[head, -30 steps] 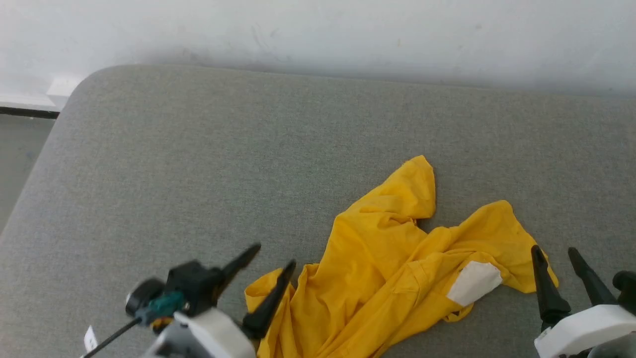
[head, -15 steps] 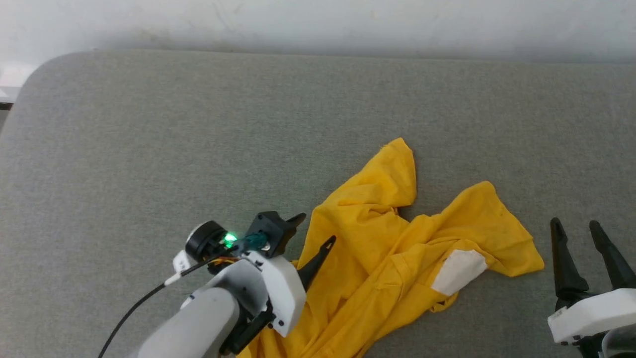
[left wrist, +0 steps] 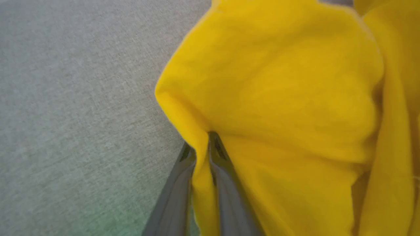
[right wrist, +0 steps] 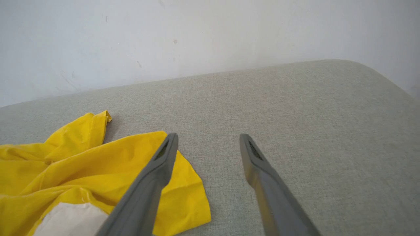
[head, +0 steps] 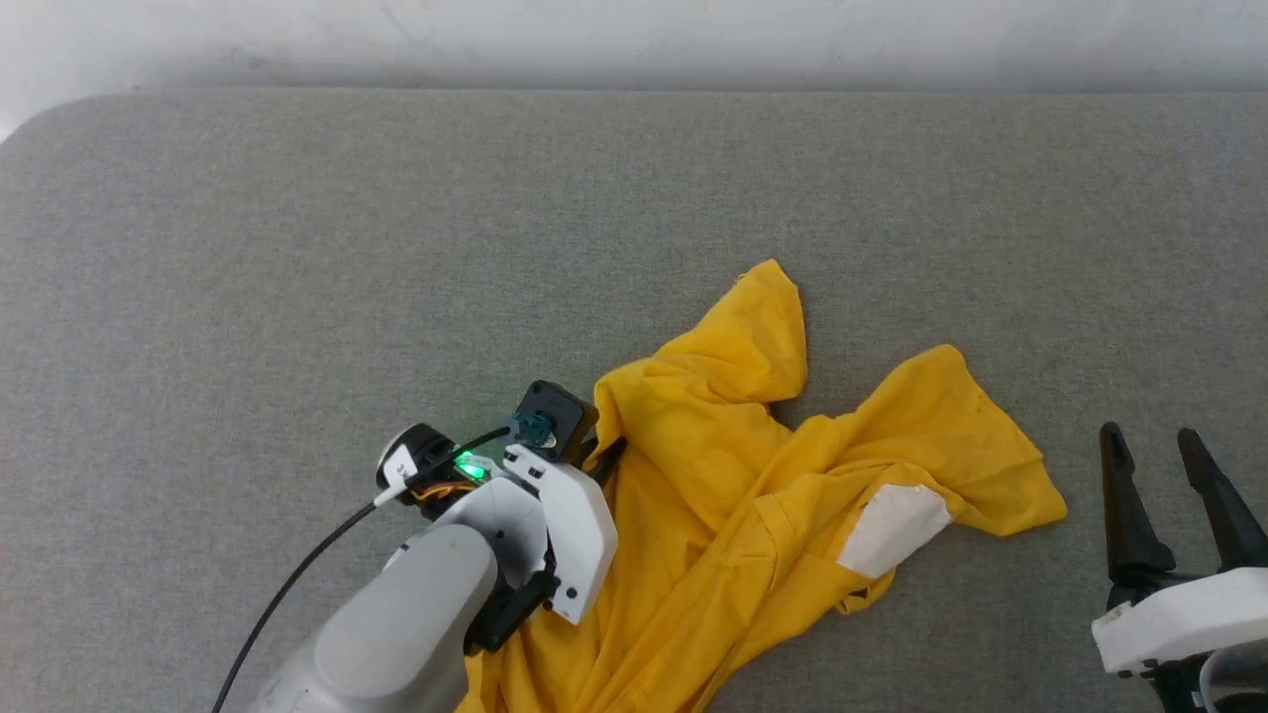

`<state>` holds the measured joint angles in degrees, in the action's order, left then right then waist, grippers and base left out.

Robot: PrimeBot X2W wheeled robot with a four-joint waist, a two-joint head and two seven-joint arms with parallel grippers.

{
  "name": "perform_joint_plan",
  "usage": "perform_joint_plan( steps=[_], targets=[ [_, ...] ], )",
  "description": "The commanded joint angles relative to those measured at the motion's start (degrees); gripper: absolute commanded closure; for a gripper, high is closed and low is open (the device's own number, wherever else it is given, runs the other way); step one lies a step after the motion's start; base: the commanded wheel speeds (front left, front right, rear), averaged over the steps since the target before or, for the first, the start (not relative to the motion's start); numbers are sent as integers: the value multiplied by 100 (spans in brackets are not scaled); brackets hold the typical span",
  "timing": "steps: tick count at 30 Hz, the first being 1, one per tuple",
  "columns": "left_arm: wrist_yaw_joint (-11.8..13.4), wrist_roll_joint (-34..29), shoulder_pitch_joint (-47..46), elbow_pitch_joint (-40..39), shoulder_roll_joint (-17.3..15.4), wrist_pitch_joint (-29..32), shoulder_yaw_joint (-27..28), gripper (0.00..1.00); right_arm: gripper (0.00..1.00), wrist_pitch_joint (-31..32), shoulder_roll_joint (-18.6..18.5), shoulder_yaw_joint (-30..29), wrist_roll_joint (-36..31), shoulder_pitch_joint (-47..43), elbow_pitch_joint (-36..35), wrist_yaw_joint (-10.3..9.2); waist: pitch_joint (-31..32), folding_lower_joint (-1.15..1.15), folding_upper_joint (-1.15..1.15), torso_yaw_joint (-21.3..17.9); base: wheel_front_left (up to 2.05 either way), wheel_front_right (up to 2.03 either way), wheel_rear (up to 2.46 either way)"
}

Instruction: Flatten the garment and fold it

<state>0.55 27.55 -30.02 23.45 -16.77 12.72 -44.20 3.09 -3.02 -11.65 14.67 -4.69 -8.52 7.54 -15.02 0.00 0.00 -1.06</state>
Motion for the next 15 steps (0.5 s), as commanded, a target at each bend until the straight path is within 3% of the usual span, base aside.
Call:
perform_joint_plan(
  steps=[1,9,15],
  targets=[
    [4,-13,60,203,-60,35,-35,100,0,-38,14,-17,42,99,-1,-5,-5,0,0,7,0,0,0],
    [205,-101,-926,-701,-220,-480,553,100,0,-37,14,-12,41,149,-54,-5,-105,0,0,-37,0,0,0],
    [466,-317,-1641,-956,-641,-798,1083,100,0,-68,14,10,70,222,-49,-5,-300,0,0,-218,0,0,0]
  ],
)
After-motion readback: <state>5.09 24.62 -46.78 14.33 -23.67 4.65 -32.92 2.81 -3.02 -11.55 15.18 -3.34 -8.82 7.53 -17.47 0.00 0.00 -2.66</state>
